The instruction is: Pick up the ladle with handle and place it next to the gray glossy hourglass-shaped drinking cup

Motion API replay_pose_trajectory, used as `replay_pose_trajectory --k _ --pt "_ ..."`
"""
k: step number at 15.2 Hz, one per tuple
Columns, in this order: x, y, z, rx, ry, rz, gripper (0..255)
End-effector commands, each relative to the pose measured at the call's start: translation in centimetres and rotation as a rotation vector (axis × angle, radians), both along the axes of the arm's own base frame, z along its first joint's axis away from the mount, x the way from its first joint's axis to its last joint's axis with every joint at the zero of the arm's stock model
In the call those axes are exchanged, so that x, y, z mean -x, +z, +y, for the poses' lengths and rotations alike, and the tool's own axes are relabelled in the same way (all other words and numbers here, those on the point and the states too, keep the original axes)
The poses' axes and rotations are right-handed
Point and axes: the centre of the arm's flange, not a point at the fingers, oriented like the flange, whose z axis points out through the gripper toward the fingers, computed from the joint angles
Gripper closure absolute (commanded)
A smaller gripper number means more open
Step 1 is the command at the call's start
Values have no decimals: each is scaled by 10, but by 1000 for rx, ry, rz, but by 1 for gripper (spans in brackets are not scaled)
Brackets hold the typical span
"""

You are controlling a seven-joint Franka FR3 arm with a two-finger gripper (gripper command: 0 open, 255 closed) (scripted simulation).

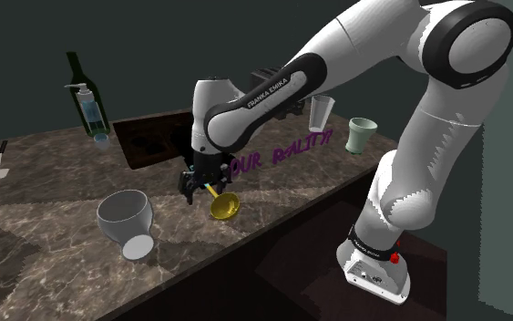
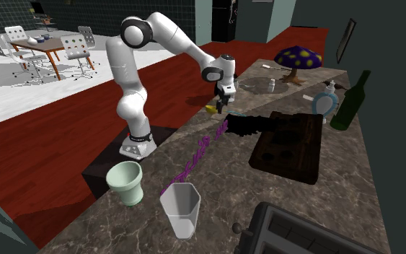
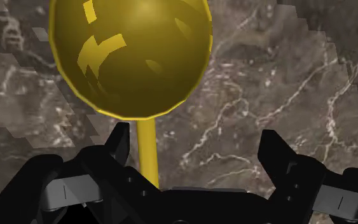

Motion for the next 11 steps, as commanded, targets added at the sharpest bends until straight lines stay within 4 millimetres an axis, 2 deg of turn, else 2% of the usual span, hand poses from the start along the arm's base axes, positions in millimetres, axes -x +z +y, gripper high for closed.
replay_pose_trajectory --k 1,3,11 --pt "0 20 -4 0 0 1 0" --pt "-1 43 -8 0 0 1 0" --pt "-1 43 -8 0 0 1 0"
